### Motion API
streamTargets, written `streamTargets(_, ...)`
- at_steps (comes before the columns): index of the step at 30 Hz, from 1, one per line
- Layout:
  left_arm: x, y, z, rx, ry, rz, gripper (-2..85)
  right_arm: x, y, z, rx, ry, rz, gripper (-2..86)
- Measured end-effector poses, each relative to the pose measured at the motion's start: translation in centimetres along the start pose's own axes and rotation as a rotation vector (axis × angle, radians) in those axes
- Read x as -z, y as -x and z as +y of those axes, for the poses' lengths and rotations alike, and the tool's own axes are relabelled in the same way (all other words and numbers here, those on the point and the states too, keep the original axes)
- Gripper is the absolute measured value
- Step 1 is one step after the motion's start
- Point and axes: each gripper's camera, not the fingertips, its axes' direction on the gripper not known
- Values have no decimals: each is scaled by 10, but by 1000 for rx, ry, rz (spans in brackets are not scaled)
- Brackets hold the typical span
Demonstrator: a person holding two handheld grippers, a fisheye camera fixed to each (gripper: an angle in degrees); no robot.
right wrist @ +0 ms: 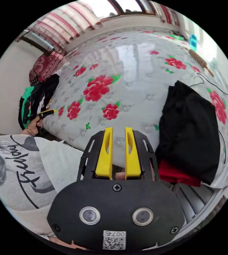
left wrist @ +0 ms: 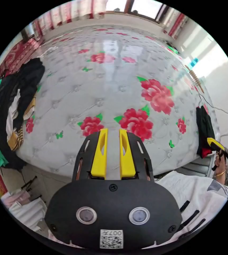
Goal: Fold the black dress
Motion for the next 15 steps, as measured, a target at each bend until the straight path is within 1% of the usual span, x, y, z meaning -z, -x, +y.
streamTargets(2,13,41,9,86,-41,-53,74,-44,77,-51,147,149,6,49)
streamTargets(3,23,67,15,139,-81,-81,78,-54,97,-62,185,194,9,49)
streamTargets(4,33,92,22,191,-125,-109,83,-72,136,-82,262,276,32,50)
streamTargets(8,56,164,37,296,-221,-216,102,-113,252,-130,481,434,197,54)
streamTargets(11,70,226,41,376,-250,-305,110,-133,310,-158,546,504,292,58)
streamTargets(15,92,311,44,542,-324,-467,111,-149,354,-188,518,572,343,62)
